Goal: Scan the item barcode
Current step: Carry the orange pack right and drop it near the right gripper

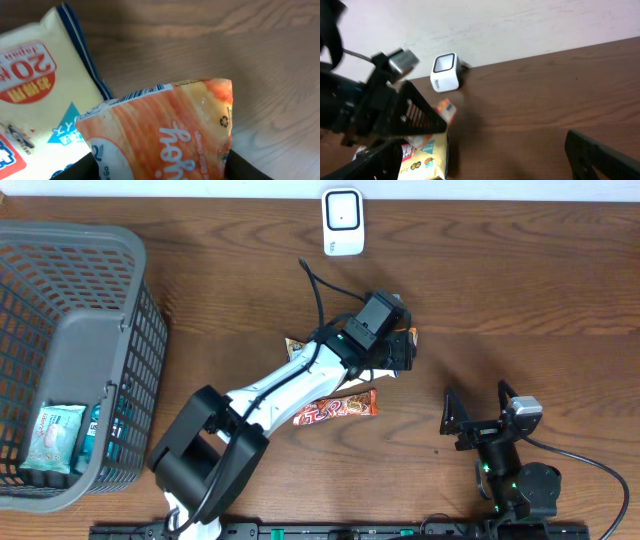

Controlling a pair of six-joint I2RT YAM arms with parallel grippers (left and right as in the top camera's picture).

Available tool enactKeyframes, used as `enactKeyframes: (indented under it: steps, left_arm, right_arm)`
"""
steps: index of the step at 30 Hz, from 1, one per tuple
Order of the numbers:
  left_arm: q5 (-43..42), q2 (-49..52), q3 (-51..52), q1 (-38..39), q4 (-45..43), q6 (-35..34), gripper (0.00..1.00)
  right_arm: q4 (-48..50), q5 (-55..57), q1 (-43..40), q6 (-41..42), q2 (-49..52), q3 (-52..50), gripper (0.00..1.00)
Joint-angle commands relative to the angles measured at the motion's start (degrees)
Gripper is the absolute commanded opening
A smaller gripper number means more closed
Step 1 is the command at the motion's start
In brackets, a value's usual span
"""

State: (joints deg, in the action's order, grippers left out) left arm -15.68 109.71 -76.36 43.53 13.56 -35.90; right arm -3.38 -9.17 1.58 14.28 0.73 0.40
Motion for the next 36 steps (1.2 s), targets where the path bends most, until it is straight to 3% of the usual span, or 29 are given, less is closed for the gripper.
enactKeyframes:
  steps: [1,6,13,19,27,31,36]
  left_arm:
    - [-1.9,1.9,-0.3,0.1,0.3,0.0,0.71]
    - [-1.9,1.0,-0.4,-0.1,0.4,0.0,0.90]
    - [-0.2,-7.1,-2.2,-1.2,4.4,4.2,0.92]
    - [14.2,-20.7,-4.2,-8.1,13.5,9.6,0.98]
    - [22.6,-38.4,-4.3,-30.8,21.9,12.5,1.00]
    - [22.6,-42.2,-4.2,-47.0,28.7,4.2,0.99]
    - [22.6,-41.1,-4.0,-64.9,38.9,-11.7,1.00]
  right_arm:
    - [-0.2,0.2,0.6,0.2,-0.2,-0.1,0.99]
    - [-0.2,0.2,0.6,0.3,-0.2,-0.1,0.99]
    - [-0.2,0.2,0.6,0.2,-0.2,-0.1,0.99]
    - [-0.2,0.3,0.6,0.3,-0.2,-0.1,0.99]
    - [-0.2,0.2,0.6,0.3,-0.2,-0.1,0.99]
    - [-0.2,0.2,0.6,0.3,-0.2,-0.1,0.99]
    - [-0.2,0.2,0.6,0.3,-0.2,-0.1,0.99]
